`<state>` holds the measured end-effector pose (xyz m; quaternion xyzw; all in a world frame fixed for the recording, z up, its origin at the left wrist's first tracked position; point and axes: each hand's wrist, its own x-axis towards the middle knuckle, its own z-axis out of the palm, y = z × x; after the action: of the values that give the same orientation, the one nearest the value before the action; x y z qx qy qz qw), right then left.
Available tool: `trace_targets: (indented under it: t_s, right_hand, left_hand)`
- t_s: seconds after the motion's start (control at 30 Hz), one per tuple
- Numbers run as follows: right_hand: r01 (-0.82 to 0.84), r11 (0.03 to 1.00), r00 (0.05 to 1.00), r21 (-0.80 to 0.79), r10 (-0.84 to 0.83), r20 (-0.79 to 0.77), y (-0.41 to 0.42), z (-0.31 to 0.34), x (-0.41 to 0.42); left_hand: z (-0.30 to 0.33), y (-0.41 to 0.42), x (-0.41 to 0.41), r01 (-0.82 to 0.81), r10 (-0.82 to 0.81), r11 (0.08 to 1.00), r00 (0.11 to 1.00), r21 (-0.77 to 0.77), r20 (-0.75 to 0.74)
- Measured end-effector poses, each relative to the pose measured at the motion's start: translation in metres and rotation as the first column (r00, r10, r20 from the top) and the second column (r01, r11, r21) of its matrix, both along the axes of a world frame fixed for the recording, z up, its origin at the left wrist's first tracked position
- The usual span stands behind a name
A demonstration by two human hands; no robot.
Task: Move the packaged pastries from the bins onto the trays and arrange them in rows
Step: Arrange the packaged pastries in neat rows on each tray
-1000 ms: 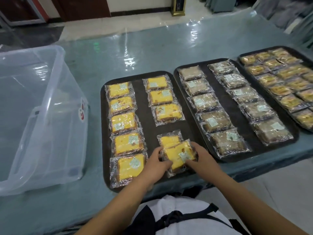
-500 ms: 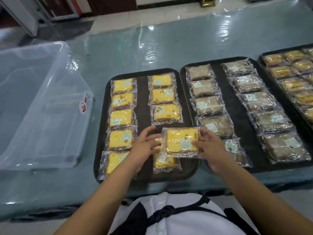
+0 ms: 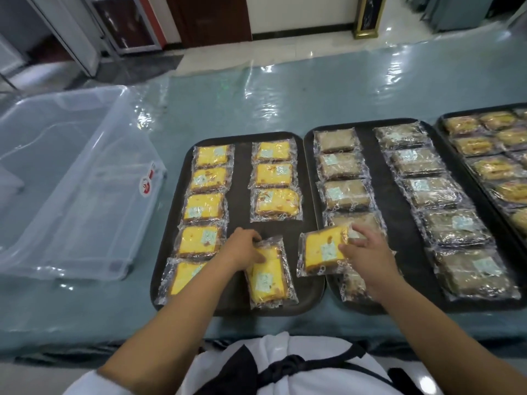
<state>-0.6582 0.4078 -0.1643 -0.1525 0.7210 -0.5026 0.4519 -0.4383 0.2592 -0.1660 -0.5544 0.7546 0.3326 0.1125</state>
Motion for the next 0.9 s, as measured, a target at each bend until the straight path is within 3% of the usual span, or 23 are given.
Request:
trace_targets:
  t_s: [0.13, 0.27, 0.47, 0.57, 0.67, 0.77, 0.83, 0.9]
  right_hand:
    - [-0.032, 0.999, 0.999, -0.011, 0.032, -0.001, -0.016, -0.004, 0.014]
    - [-0.09, 0.996, 0.996, -0.021, 0.09, -0.001, -0.043, -0.01, 0.033]
    - [-0.172, 0.984, 0.981, 0.038, 0.174, -0.082, -0.083, -0.017, 0.062]
    - [-0.278, 0.958, 0.933, 0.072, 0.288, -0.215, -0.086, -0.02, 0.069]
    - [-0.421, 0.886, 0.762, 0.194, 0.462, -0.453, -0.078, -0.024, 0.074]
    - [-0.568, 0.723, 0.386, 0.393, 0.656, -0.648, -0.069, -0.029, 0.081]
    - [-0.637, 0.559, 0.134, 0.53, 0.758, -0.639, -0.067, -0.035, 0.083]
    - [-0.624, 0.506, 0.061, 0.596, 0.791, -0.608, -0.066, -0.04, 0.084]
  left_hand:
    - [0.015, 0.003, 0.035, -0.228, 0.259, 0.961, 0.941, 0.159, -0.218]
    - [0.035, 0.03, 0.074, -0.443, 0.492, 0.87, 0.76, 0.216, -0.425]
    - [0.036, 0.072, 0.11, -0.652, 0.702, 0.685, 0.472, 0.325, -0.533]
    - [0.03, 0.078, 0.125, -0.699, 0.747, 0.622, 0.395, 0.353, -0.534]
    - [0.024, 0.082, 0.137, -0.697, 0.762, 0.608, 0.377, 0.38, -0.526]
    - [0.023, 0.086, 0.14, -0.693, 0.78, 0.587, 0.347, 0.418, -0.521]
    - [0.023, 0.087, 0.14, -0.687, 0.789, 0.58, 0.343, 0.438, -0.509]
    - [0.026, 0.088, 0.137, -0.663, 0.787, 0.589, 0.342, 0.462, -0.513]
